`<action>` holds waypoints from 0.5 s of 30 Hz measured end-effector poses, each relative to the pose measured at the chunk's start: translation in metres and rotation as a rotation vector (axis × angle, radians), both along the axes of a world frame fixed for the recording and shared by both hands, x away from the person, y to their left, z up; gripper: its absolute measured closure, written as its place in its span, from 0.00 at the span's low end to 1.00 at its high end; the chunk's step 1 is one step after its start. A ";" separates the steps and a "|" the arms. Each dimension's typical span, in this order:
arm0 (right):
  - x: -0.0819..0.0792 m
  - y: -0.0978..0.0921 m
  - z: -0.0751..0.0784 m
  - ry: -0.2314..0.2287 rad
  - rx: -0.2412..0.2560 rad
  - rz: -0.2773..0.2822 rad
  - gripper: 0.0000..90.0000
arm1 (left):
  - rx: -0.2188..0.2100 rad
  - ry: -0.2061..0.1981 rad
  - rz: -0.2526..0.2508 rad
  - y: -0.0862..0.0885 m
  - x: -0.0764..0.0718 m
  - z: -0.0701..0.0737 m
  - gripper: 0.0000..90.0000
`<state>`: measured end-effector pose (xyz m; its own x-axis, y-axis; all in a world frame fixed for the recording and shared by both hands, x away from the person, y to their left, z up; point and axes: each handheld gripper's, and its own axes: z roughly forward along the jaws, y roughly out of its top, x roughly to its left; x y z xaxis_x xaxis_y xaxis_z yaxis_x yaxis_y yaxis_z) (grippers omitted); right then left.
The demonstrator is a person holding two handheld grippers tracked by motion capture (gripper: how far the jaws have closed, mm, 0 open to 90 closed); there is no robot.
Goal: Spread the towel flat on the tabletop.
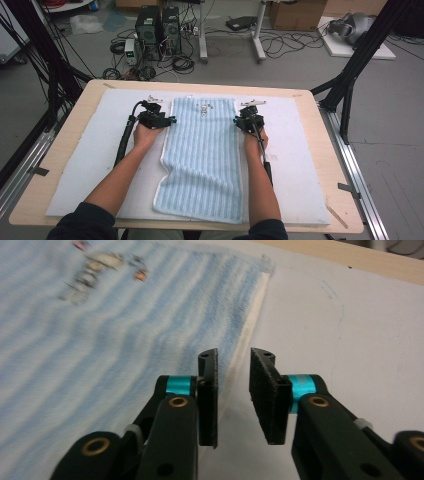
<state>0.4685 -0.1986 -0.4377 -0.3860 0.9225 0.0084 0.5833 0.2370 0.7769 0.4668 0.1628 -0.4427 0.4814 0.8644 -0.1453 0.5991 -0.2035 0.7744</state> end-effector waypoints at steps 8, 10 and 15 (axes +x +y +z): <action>-0.035 -0.017 0.008 0.007 -0.011 0.119 0.72 | 0.009 0.041 -0.099 -0.001 -0.031 -0.001 0.67; -0.046 -0.015 0.006 0.003 -0.020 0.157 0.71 | 0.038 0.016 -0.112 -0.003 -0.038 -0.003 0.71; -0.057 -0.003 -0.003 0.039 -0.063 0.204 0.71 | 0.043 0.007 -0.100 -0.006 -0.040 -0.004 0.96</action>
<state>0.4110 -0.2016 -0.4406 -0.5655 0.8243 -0.0279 0.5475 0.4004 0.7348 0.4265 0.1564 -0.4463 0.5644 0.8179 -0.1122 0.5793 -0.2956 0.7596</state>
